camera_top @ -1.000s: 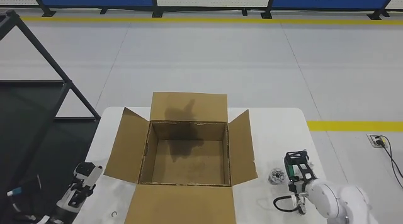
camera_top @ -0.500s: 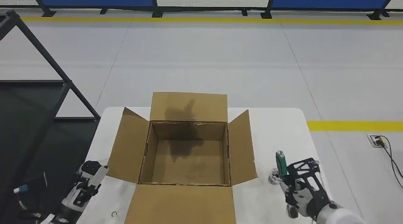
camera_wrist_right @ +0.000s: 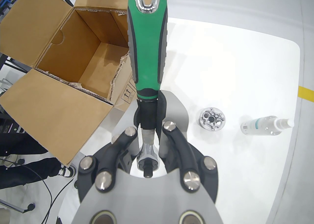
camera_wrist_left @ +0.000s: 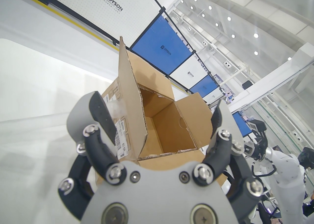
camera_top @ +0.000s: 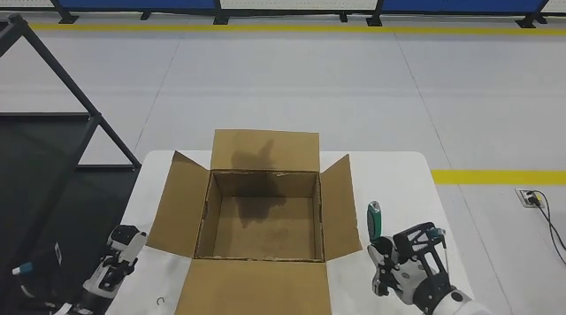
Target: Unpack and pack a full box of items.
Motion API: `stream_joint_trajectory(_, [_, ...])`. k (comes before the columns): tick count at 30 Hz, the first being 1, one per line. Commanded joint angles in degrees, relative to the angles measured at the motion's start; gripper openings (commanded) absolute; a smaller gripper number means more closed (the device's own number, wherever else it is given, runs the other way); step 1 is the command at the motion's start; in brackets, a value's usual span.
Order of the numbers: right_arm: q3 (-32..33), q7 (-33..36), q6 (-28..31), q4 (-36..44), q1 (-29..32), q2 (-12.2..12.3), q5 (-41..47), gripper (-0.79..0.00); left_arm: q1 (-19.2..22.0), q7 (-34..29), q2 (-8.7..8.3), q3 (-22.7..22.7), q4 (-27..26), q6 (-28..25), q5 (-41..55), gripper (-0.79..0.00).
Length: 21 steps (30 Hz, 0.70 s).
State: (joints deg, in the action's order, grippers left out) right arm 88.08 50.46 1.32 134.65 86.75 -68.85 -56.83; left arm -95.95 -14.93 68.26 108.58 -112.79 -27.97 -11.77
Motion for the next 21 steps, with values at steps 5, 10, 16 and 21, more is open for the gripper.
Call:
stream_joint_trajectory(5, [0.0, 0.0, 0.0, 0.0, 0.0, 0.0, 0.0, -0.785, 0.01, -0.03, 0.0, -0.02, 0.0, -0.01, -0.04, 0.0])
stream_joint_trajectory(10, [0.04, -5.42, -1.02, -0.05, 0.39, -0.17, 1.55, -0.785, 0.14, 0.13, 0.0, -0.09, -0.18, 0.28, -0.36, 0.0])
stream_joint_trajectory(16, [0.9, -17.35, -1.02, 0.0, -2.7, -0.57, 5.04, -0.785, -0.11, 1.38, 0.06, -0.49, 0.4, 0.24, -1.4, 0.0])
stream_joint_trajectory(21, [-1.22, -20.19, 0.73, 0.0, -8.84, -0.66, 5.18, -0.785, -1.13, 3.4, 0.16, 0.68, 1.4, -0.54, 0.25, 0.0])
